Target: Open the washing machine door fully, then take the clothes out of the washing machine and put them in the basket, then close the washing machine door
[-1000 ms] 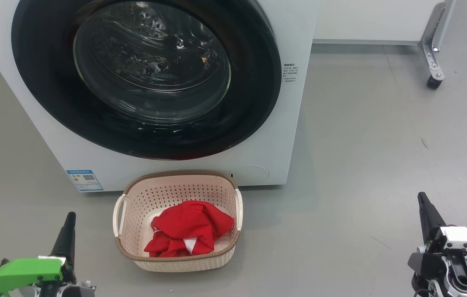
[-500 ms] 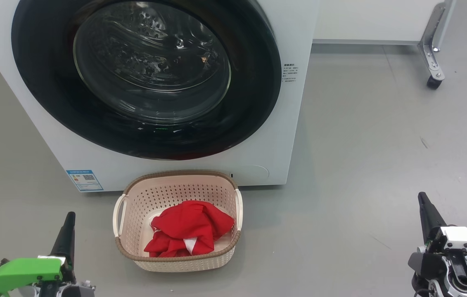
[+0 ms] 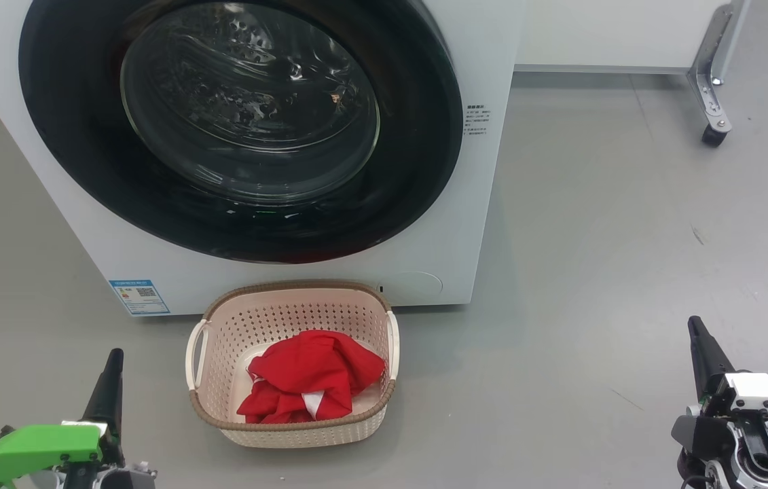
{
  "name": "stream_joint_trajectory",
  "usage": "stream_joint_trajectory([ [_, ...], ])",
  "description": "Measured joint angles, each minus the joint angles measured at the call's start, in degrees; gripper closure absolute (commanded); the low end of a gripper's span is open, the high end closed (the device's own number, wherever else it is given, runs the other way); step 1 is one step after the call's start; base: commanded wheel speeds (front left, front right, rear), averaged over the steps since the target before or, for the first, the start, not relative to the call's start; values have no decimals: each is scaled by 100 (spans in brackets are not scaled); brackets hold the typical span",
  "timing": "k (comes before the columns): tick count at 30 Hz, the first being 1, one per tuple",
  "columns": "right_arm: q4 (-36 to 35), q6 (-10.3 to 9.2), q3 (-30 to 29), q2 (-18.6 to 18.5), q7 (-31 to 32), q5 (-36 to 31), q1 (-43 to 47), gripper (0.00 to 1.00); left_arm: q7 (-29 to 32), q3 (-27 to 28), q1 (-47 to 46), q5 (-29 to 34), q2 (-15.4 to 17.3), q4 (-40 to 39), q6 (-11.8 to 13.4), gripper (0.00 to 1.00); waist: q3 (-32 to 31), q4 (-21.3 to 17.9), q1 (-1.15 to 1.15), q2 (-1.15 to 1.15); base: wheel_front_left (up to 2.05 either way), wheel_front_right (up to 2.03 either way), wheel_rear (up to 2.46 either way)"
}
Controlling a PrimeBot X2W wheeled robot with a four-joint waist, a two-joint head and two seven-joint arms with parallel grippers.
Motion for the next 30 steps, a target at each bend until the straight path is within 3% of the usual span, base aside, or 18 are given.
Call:
stream_joint_trajectory([
  [30,-19,0,-9,0,16,0,0,100,7,18,-5,0,-1,8,0,100,1,0,0,0,0,0,0],
])
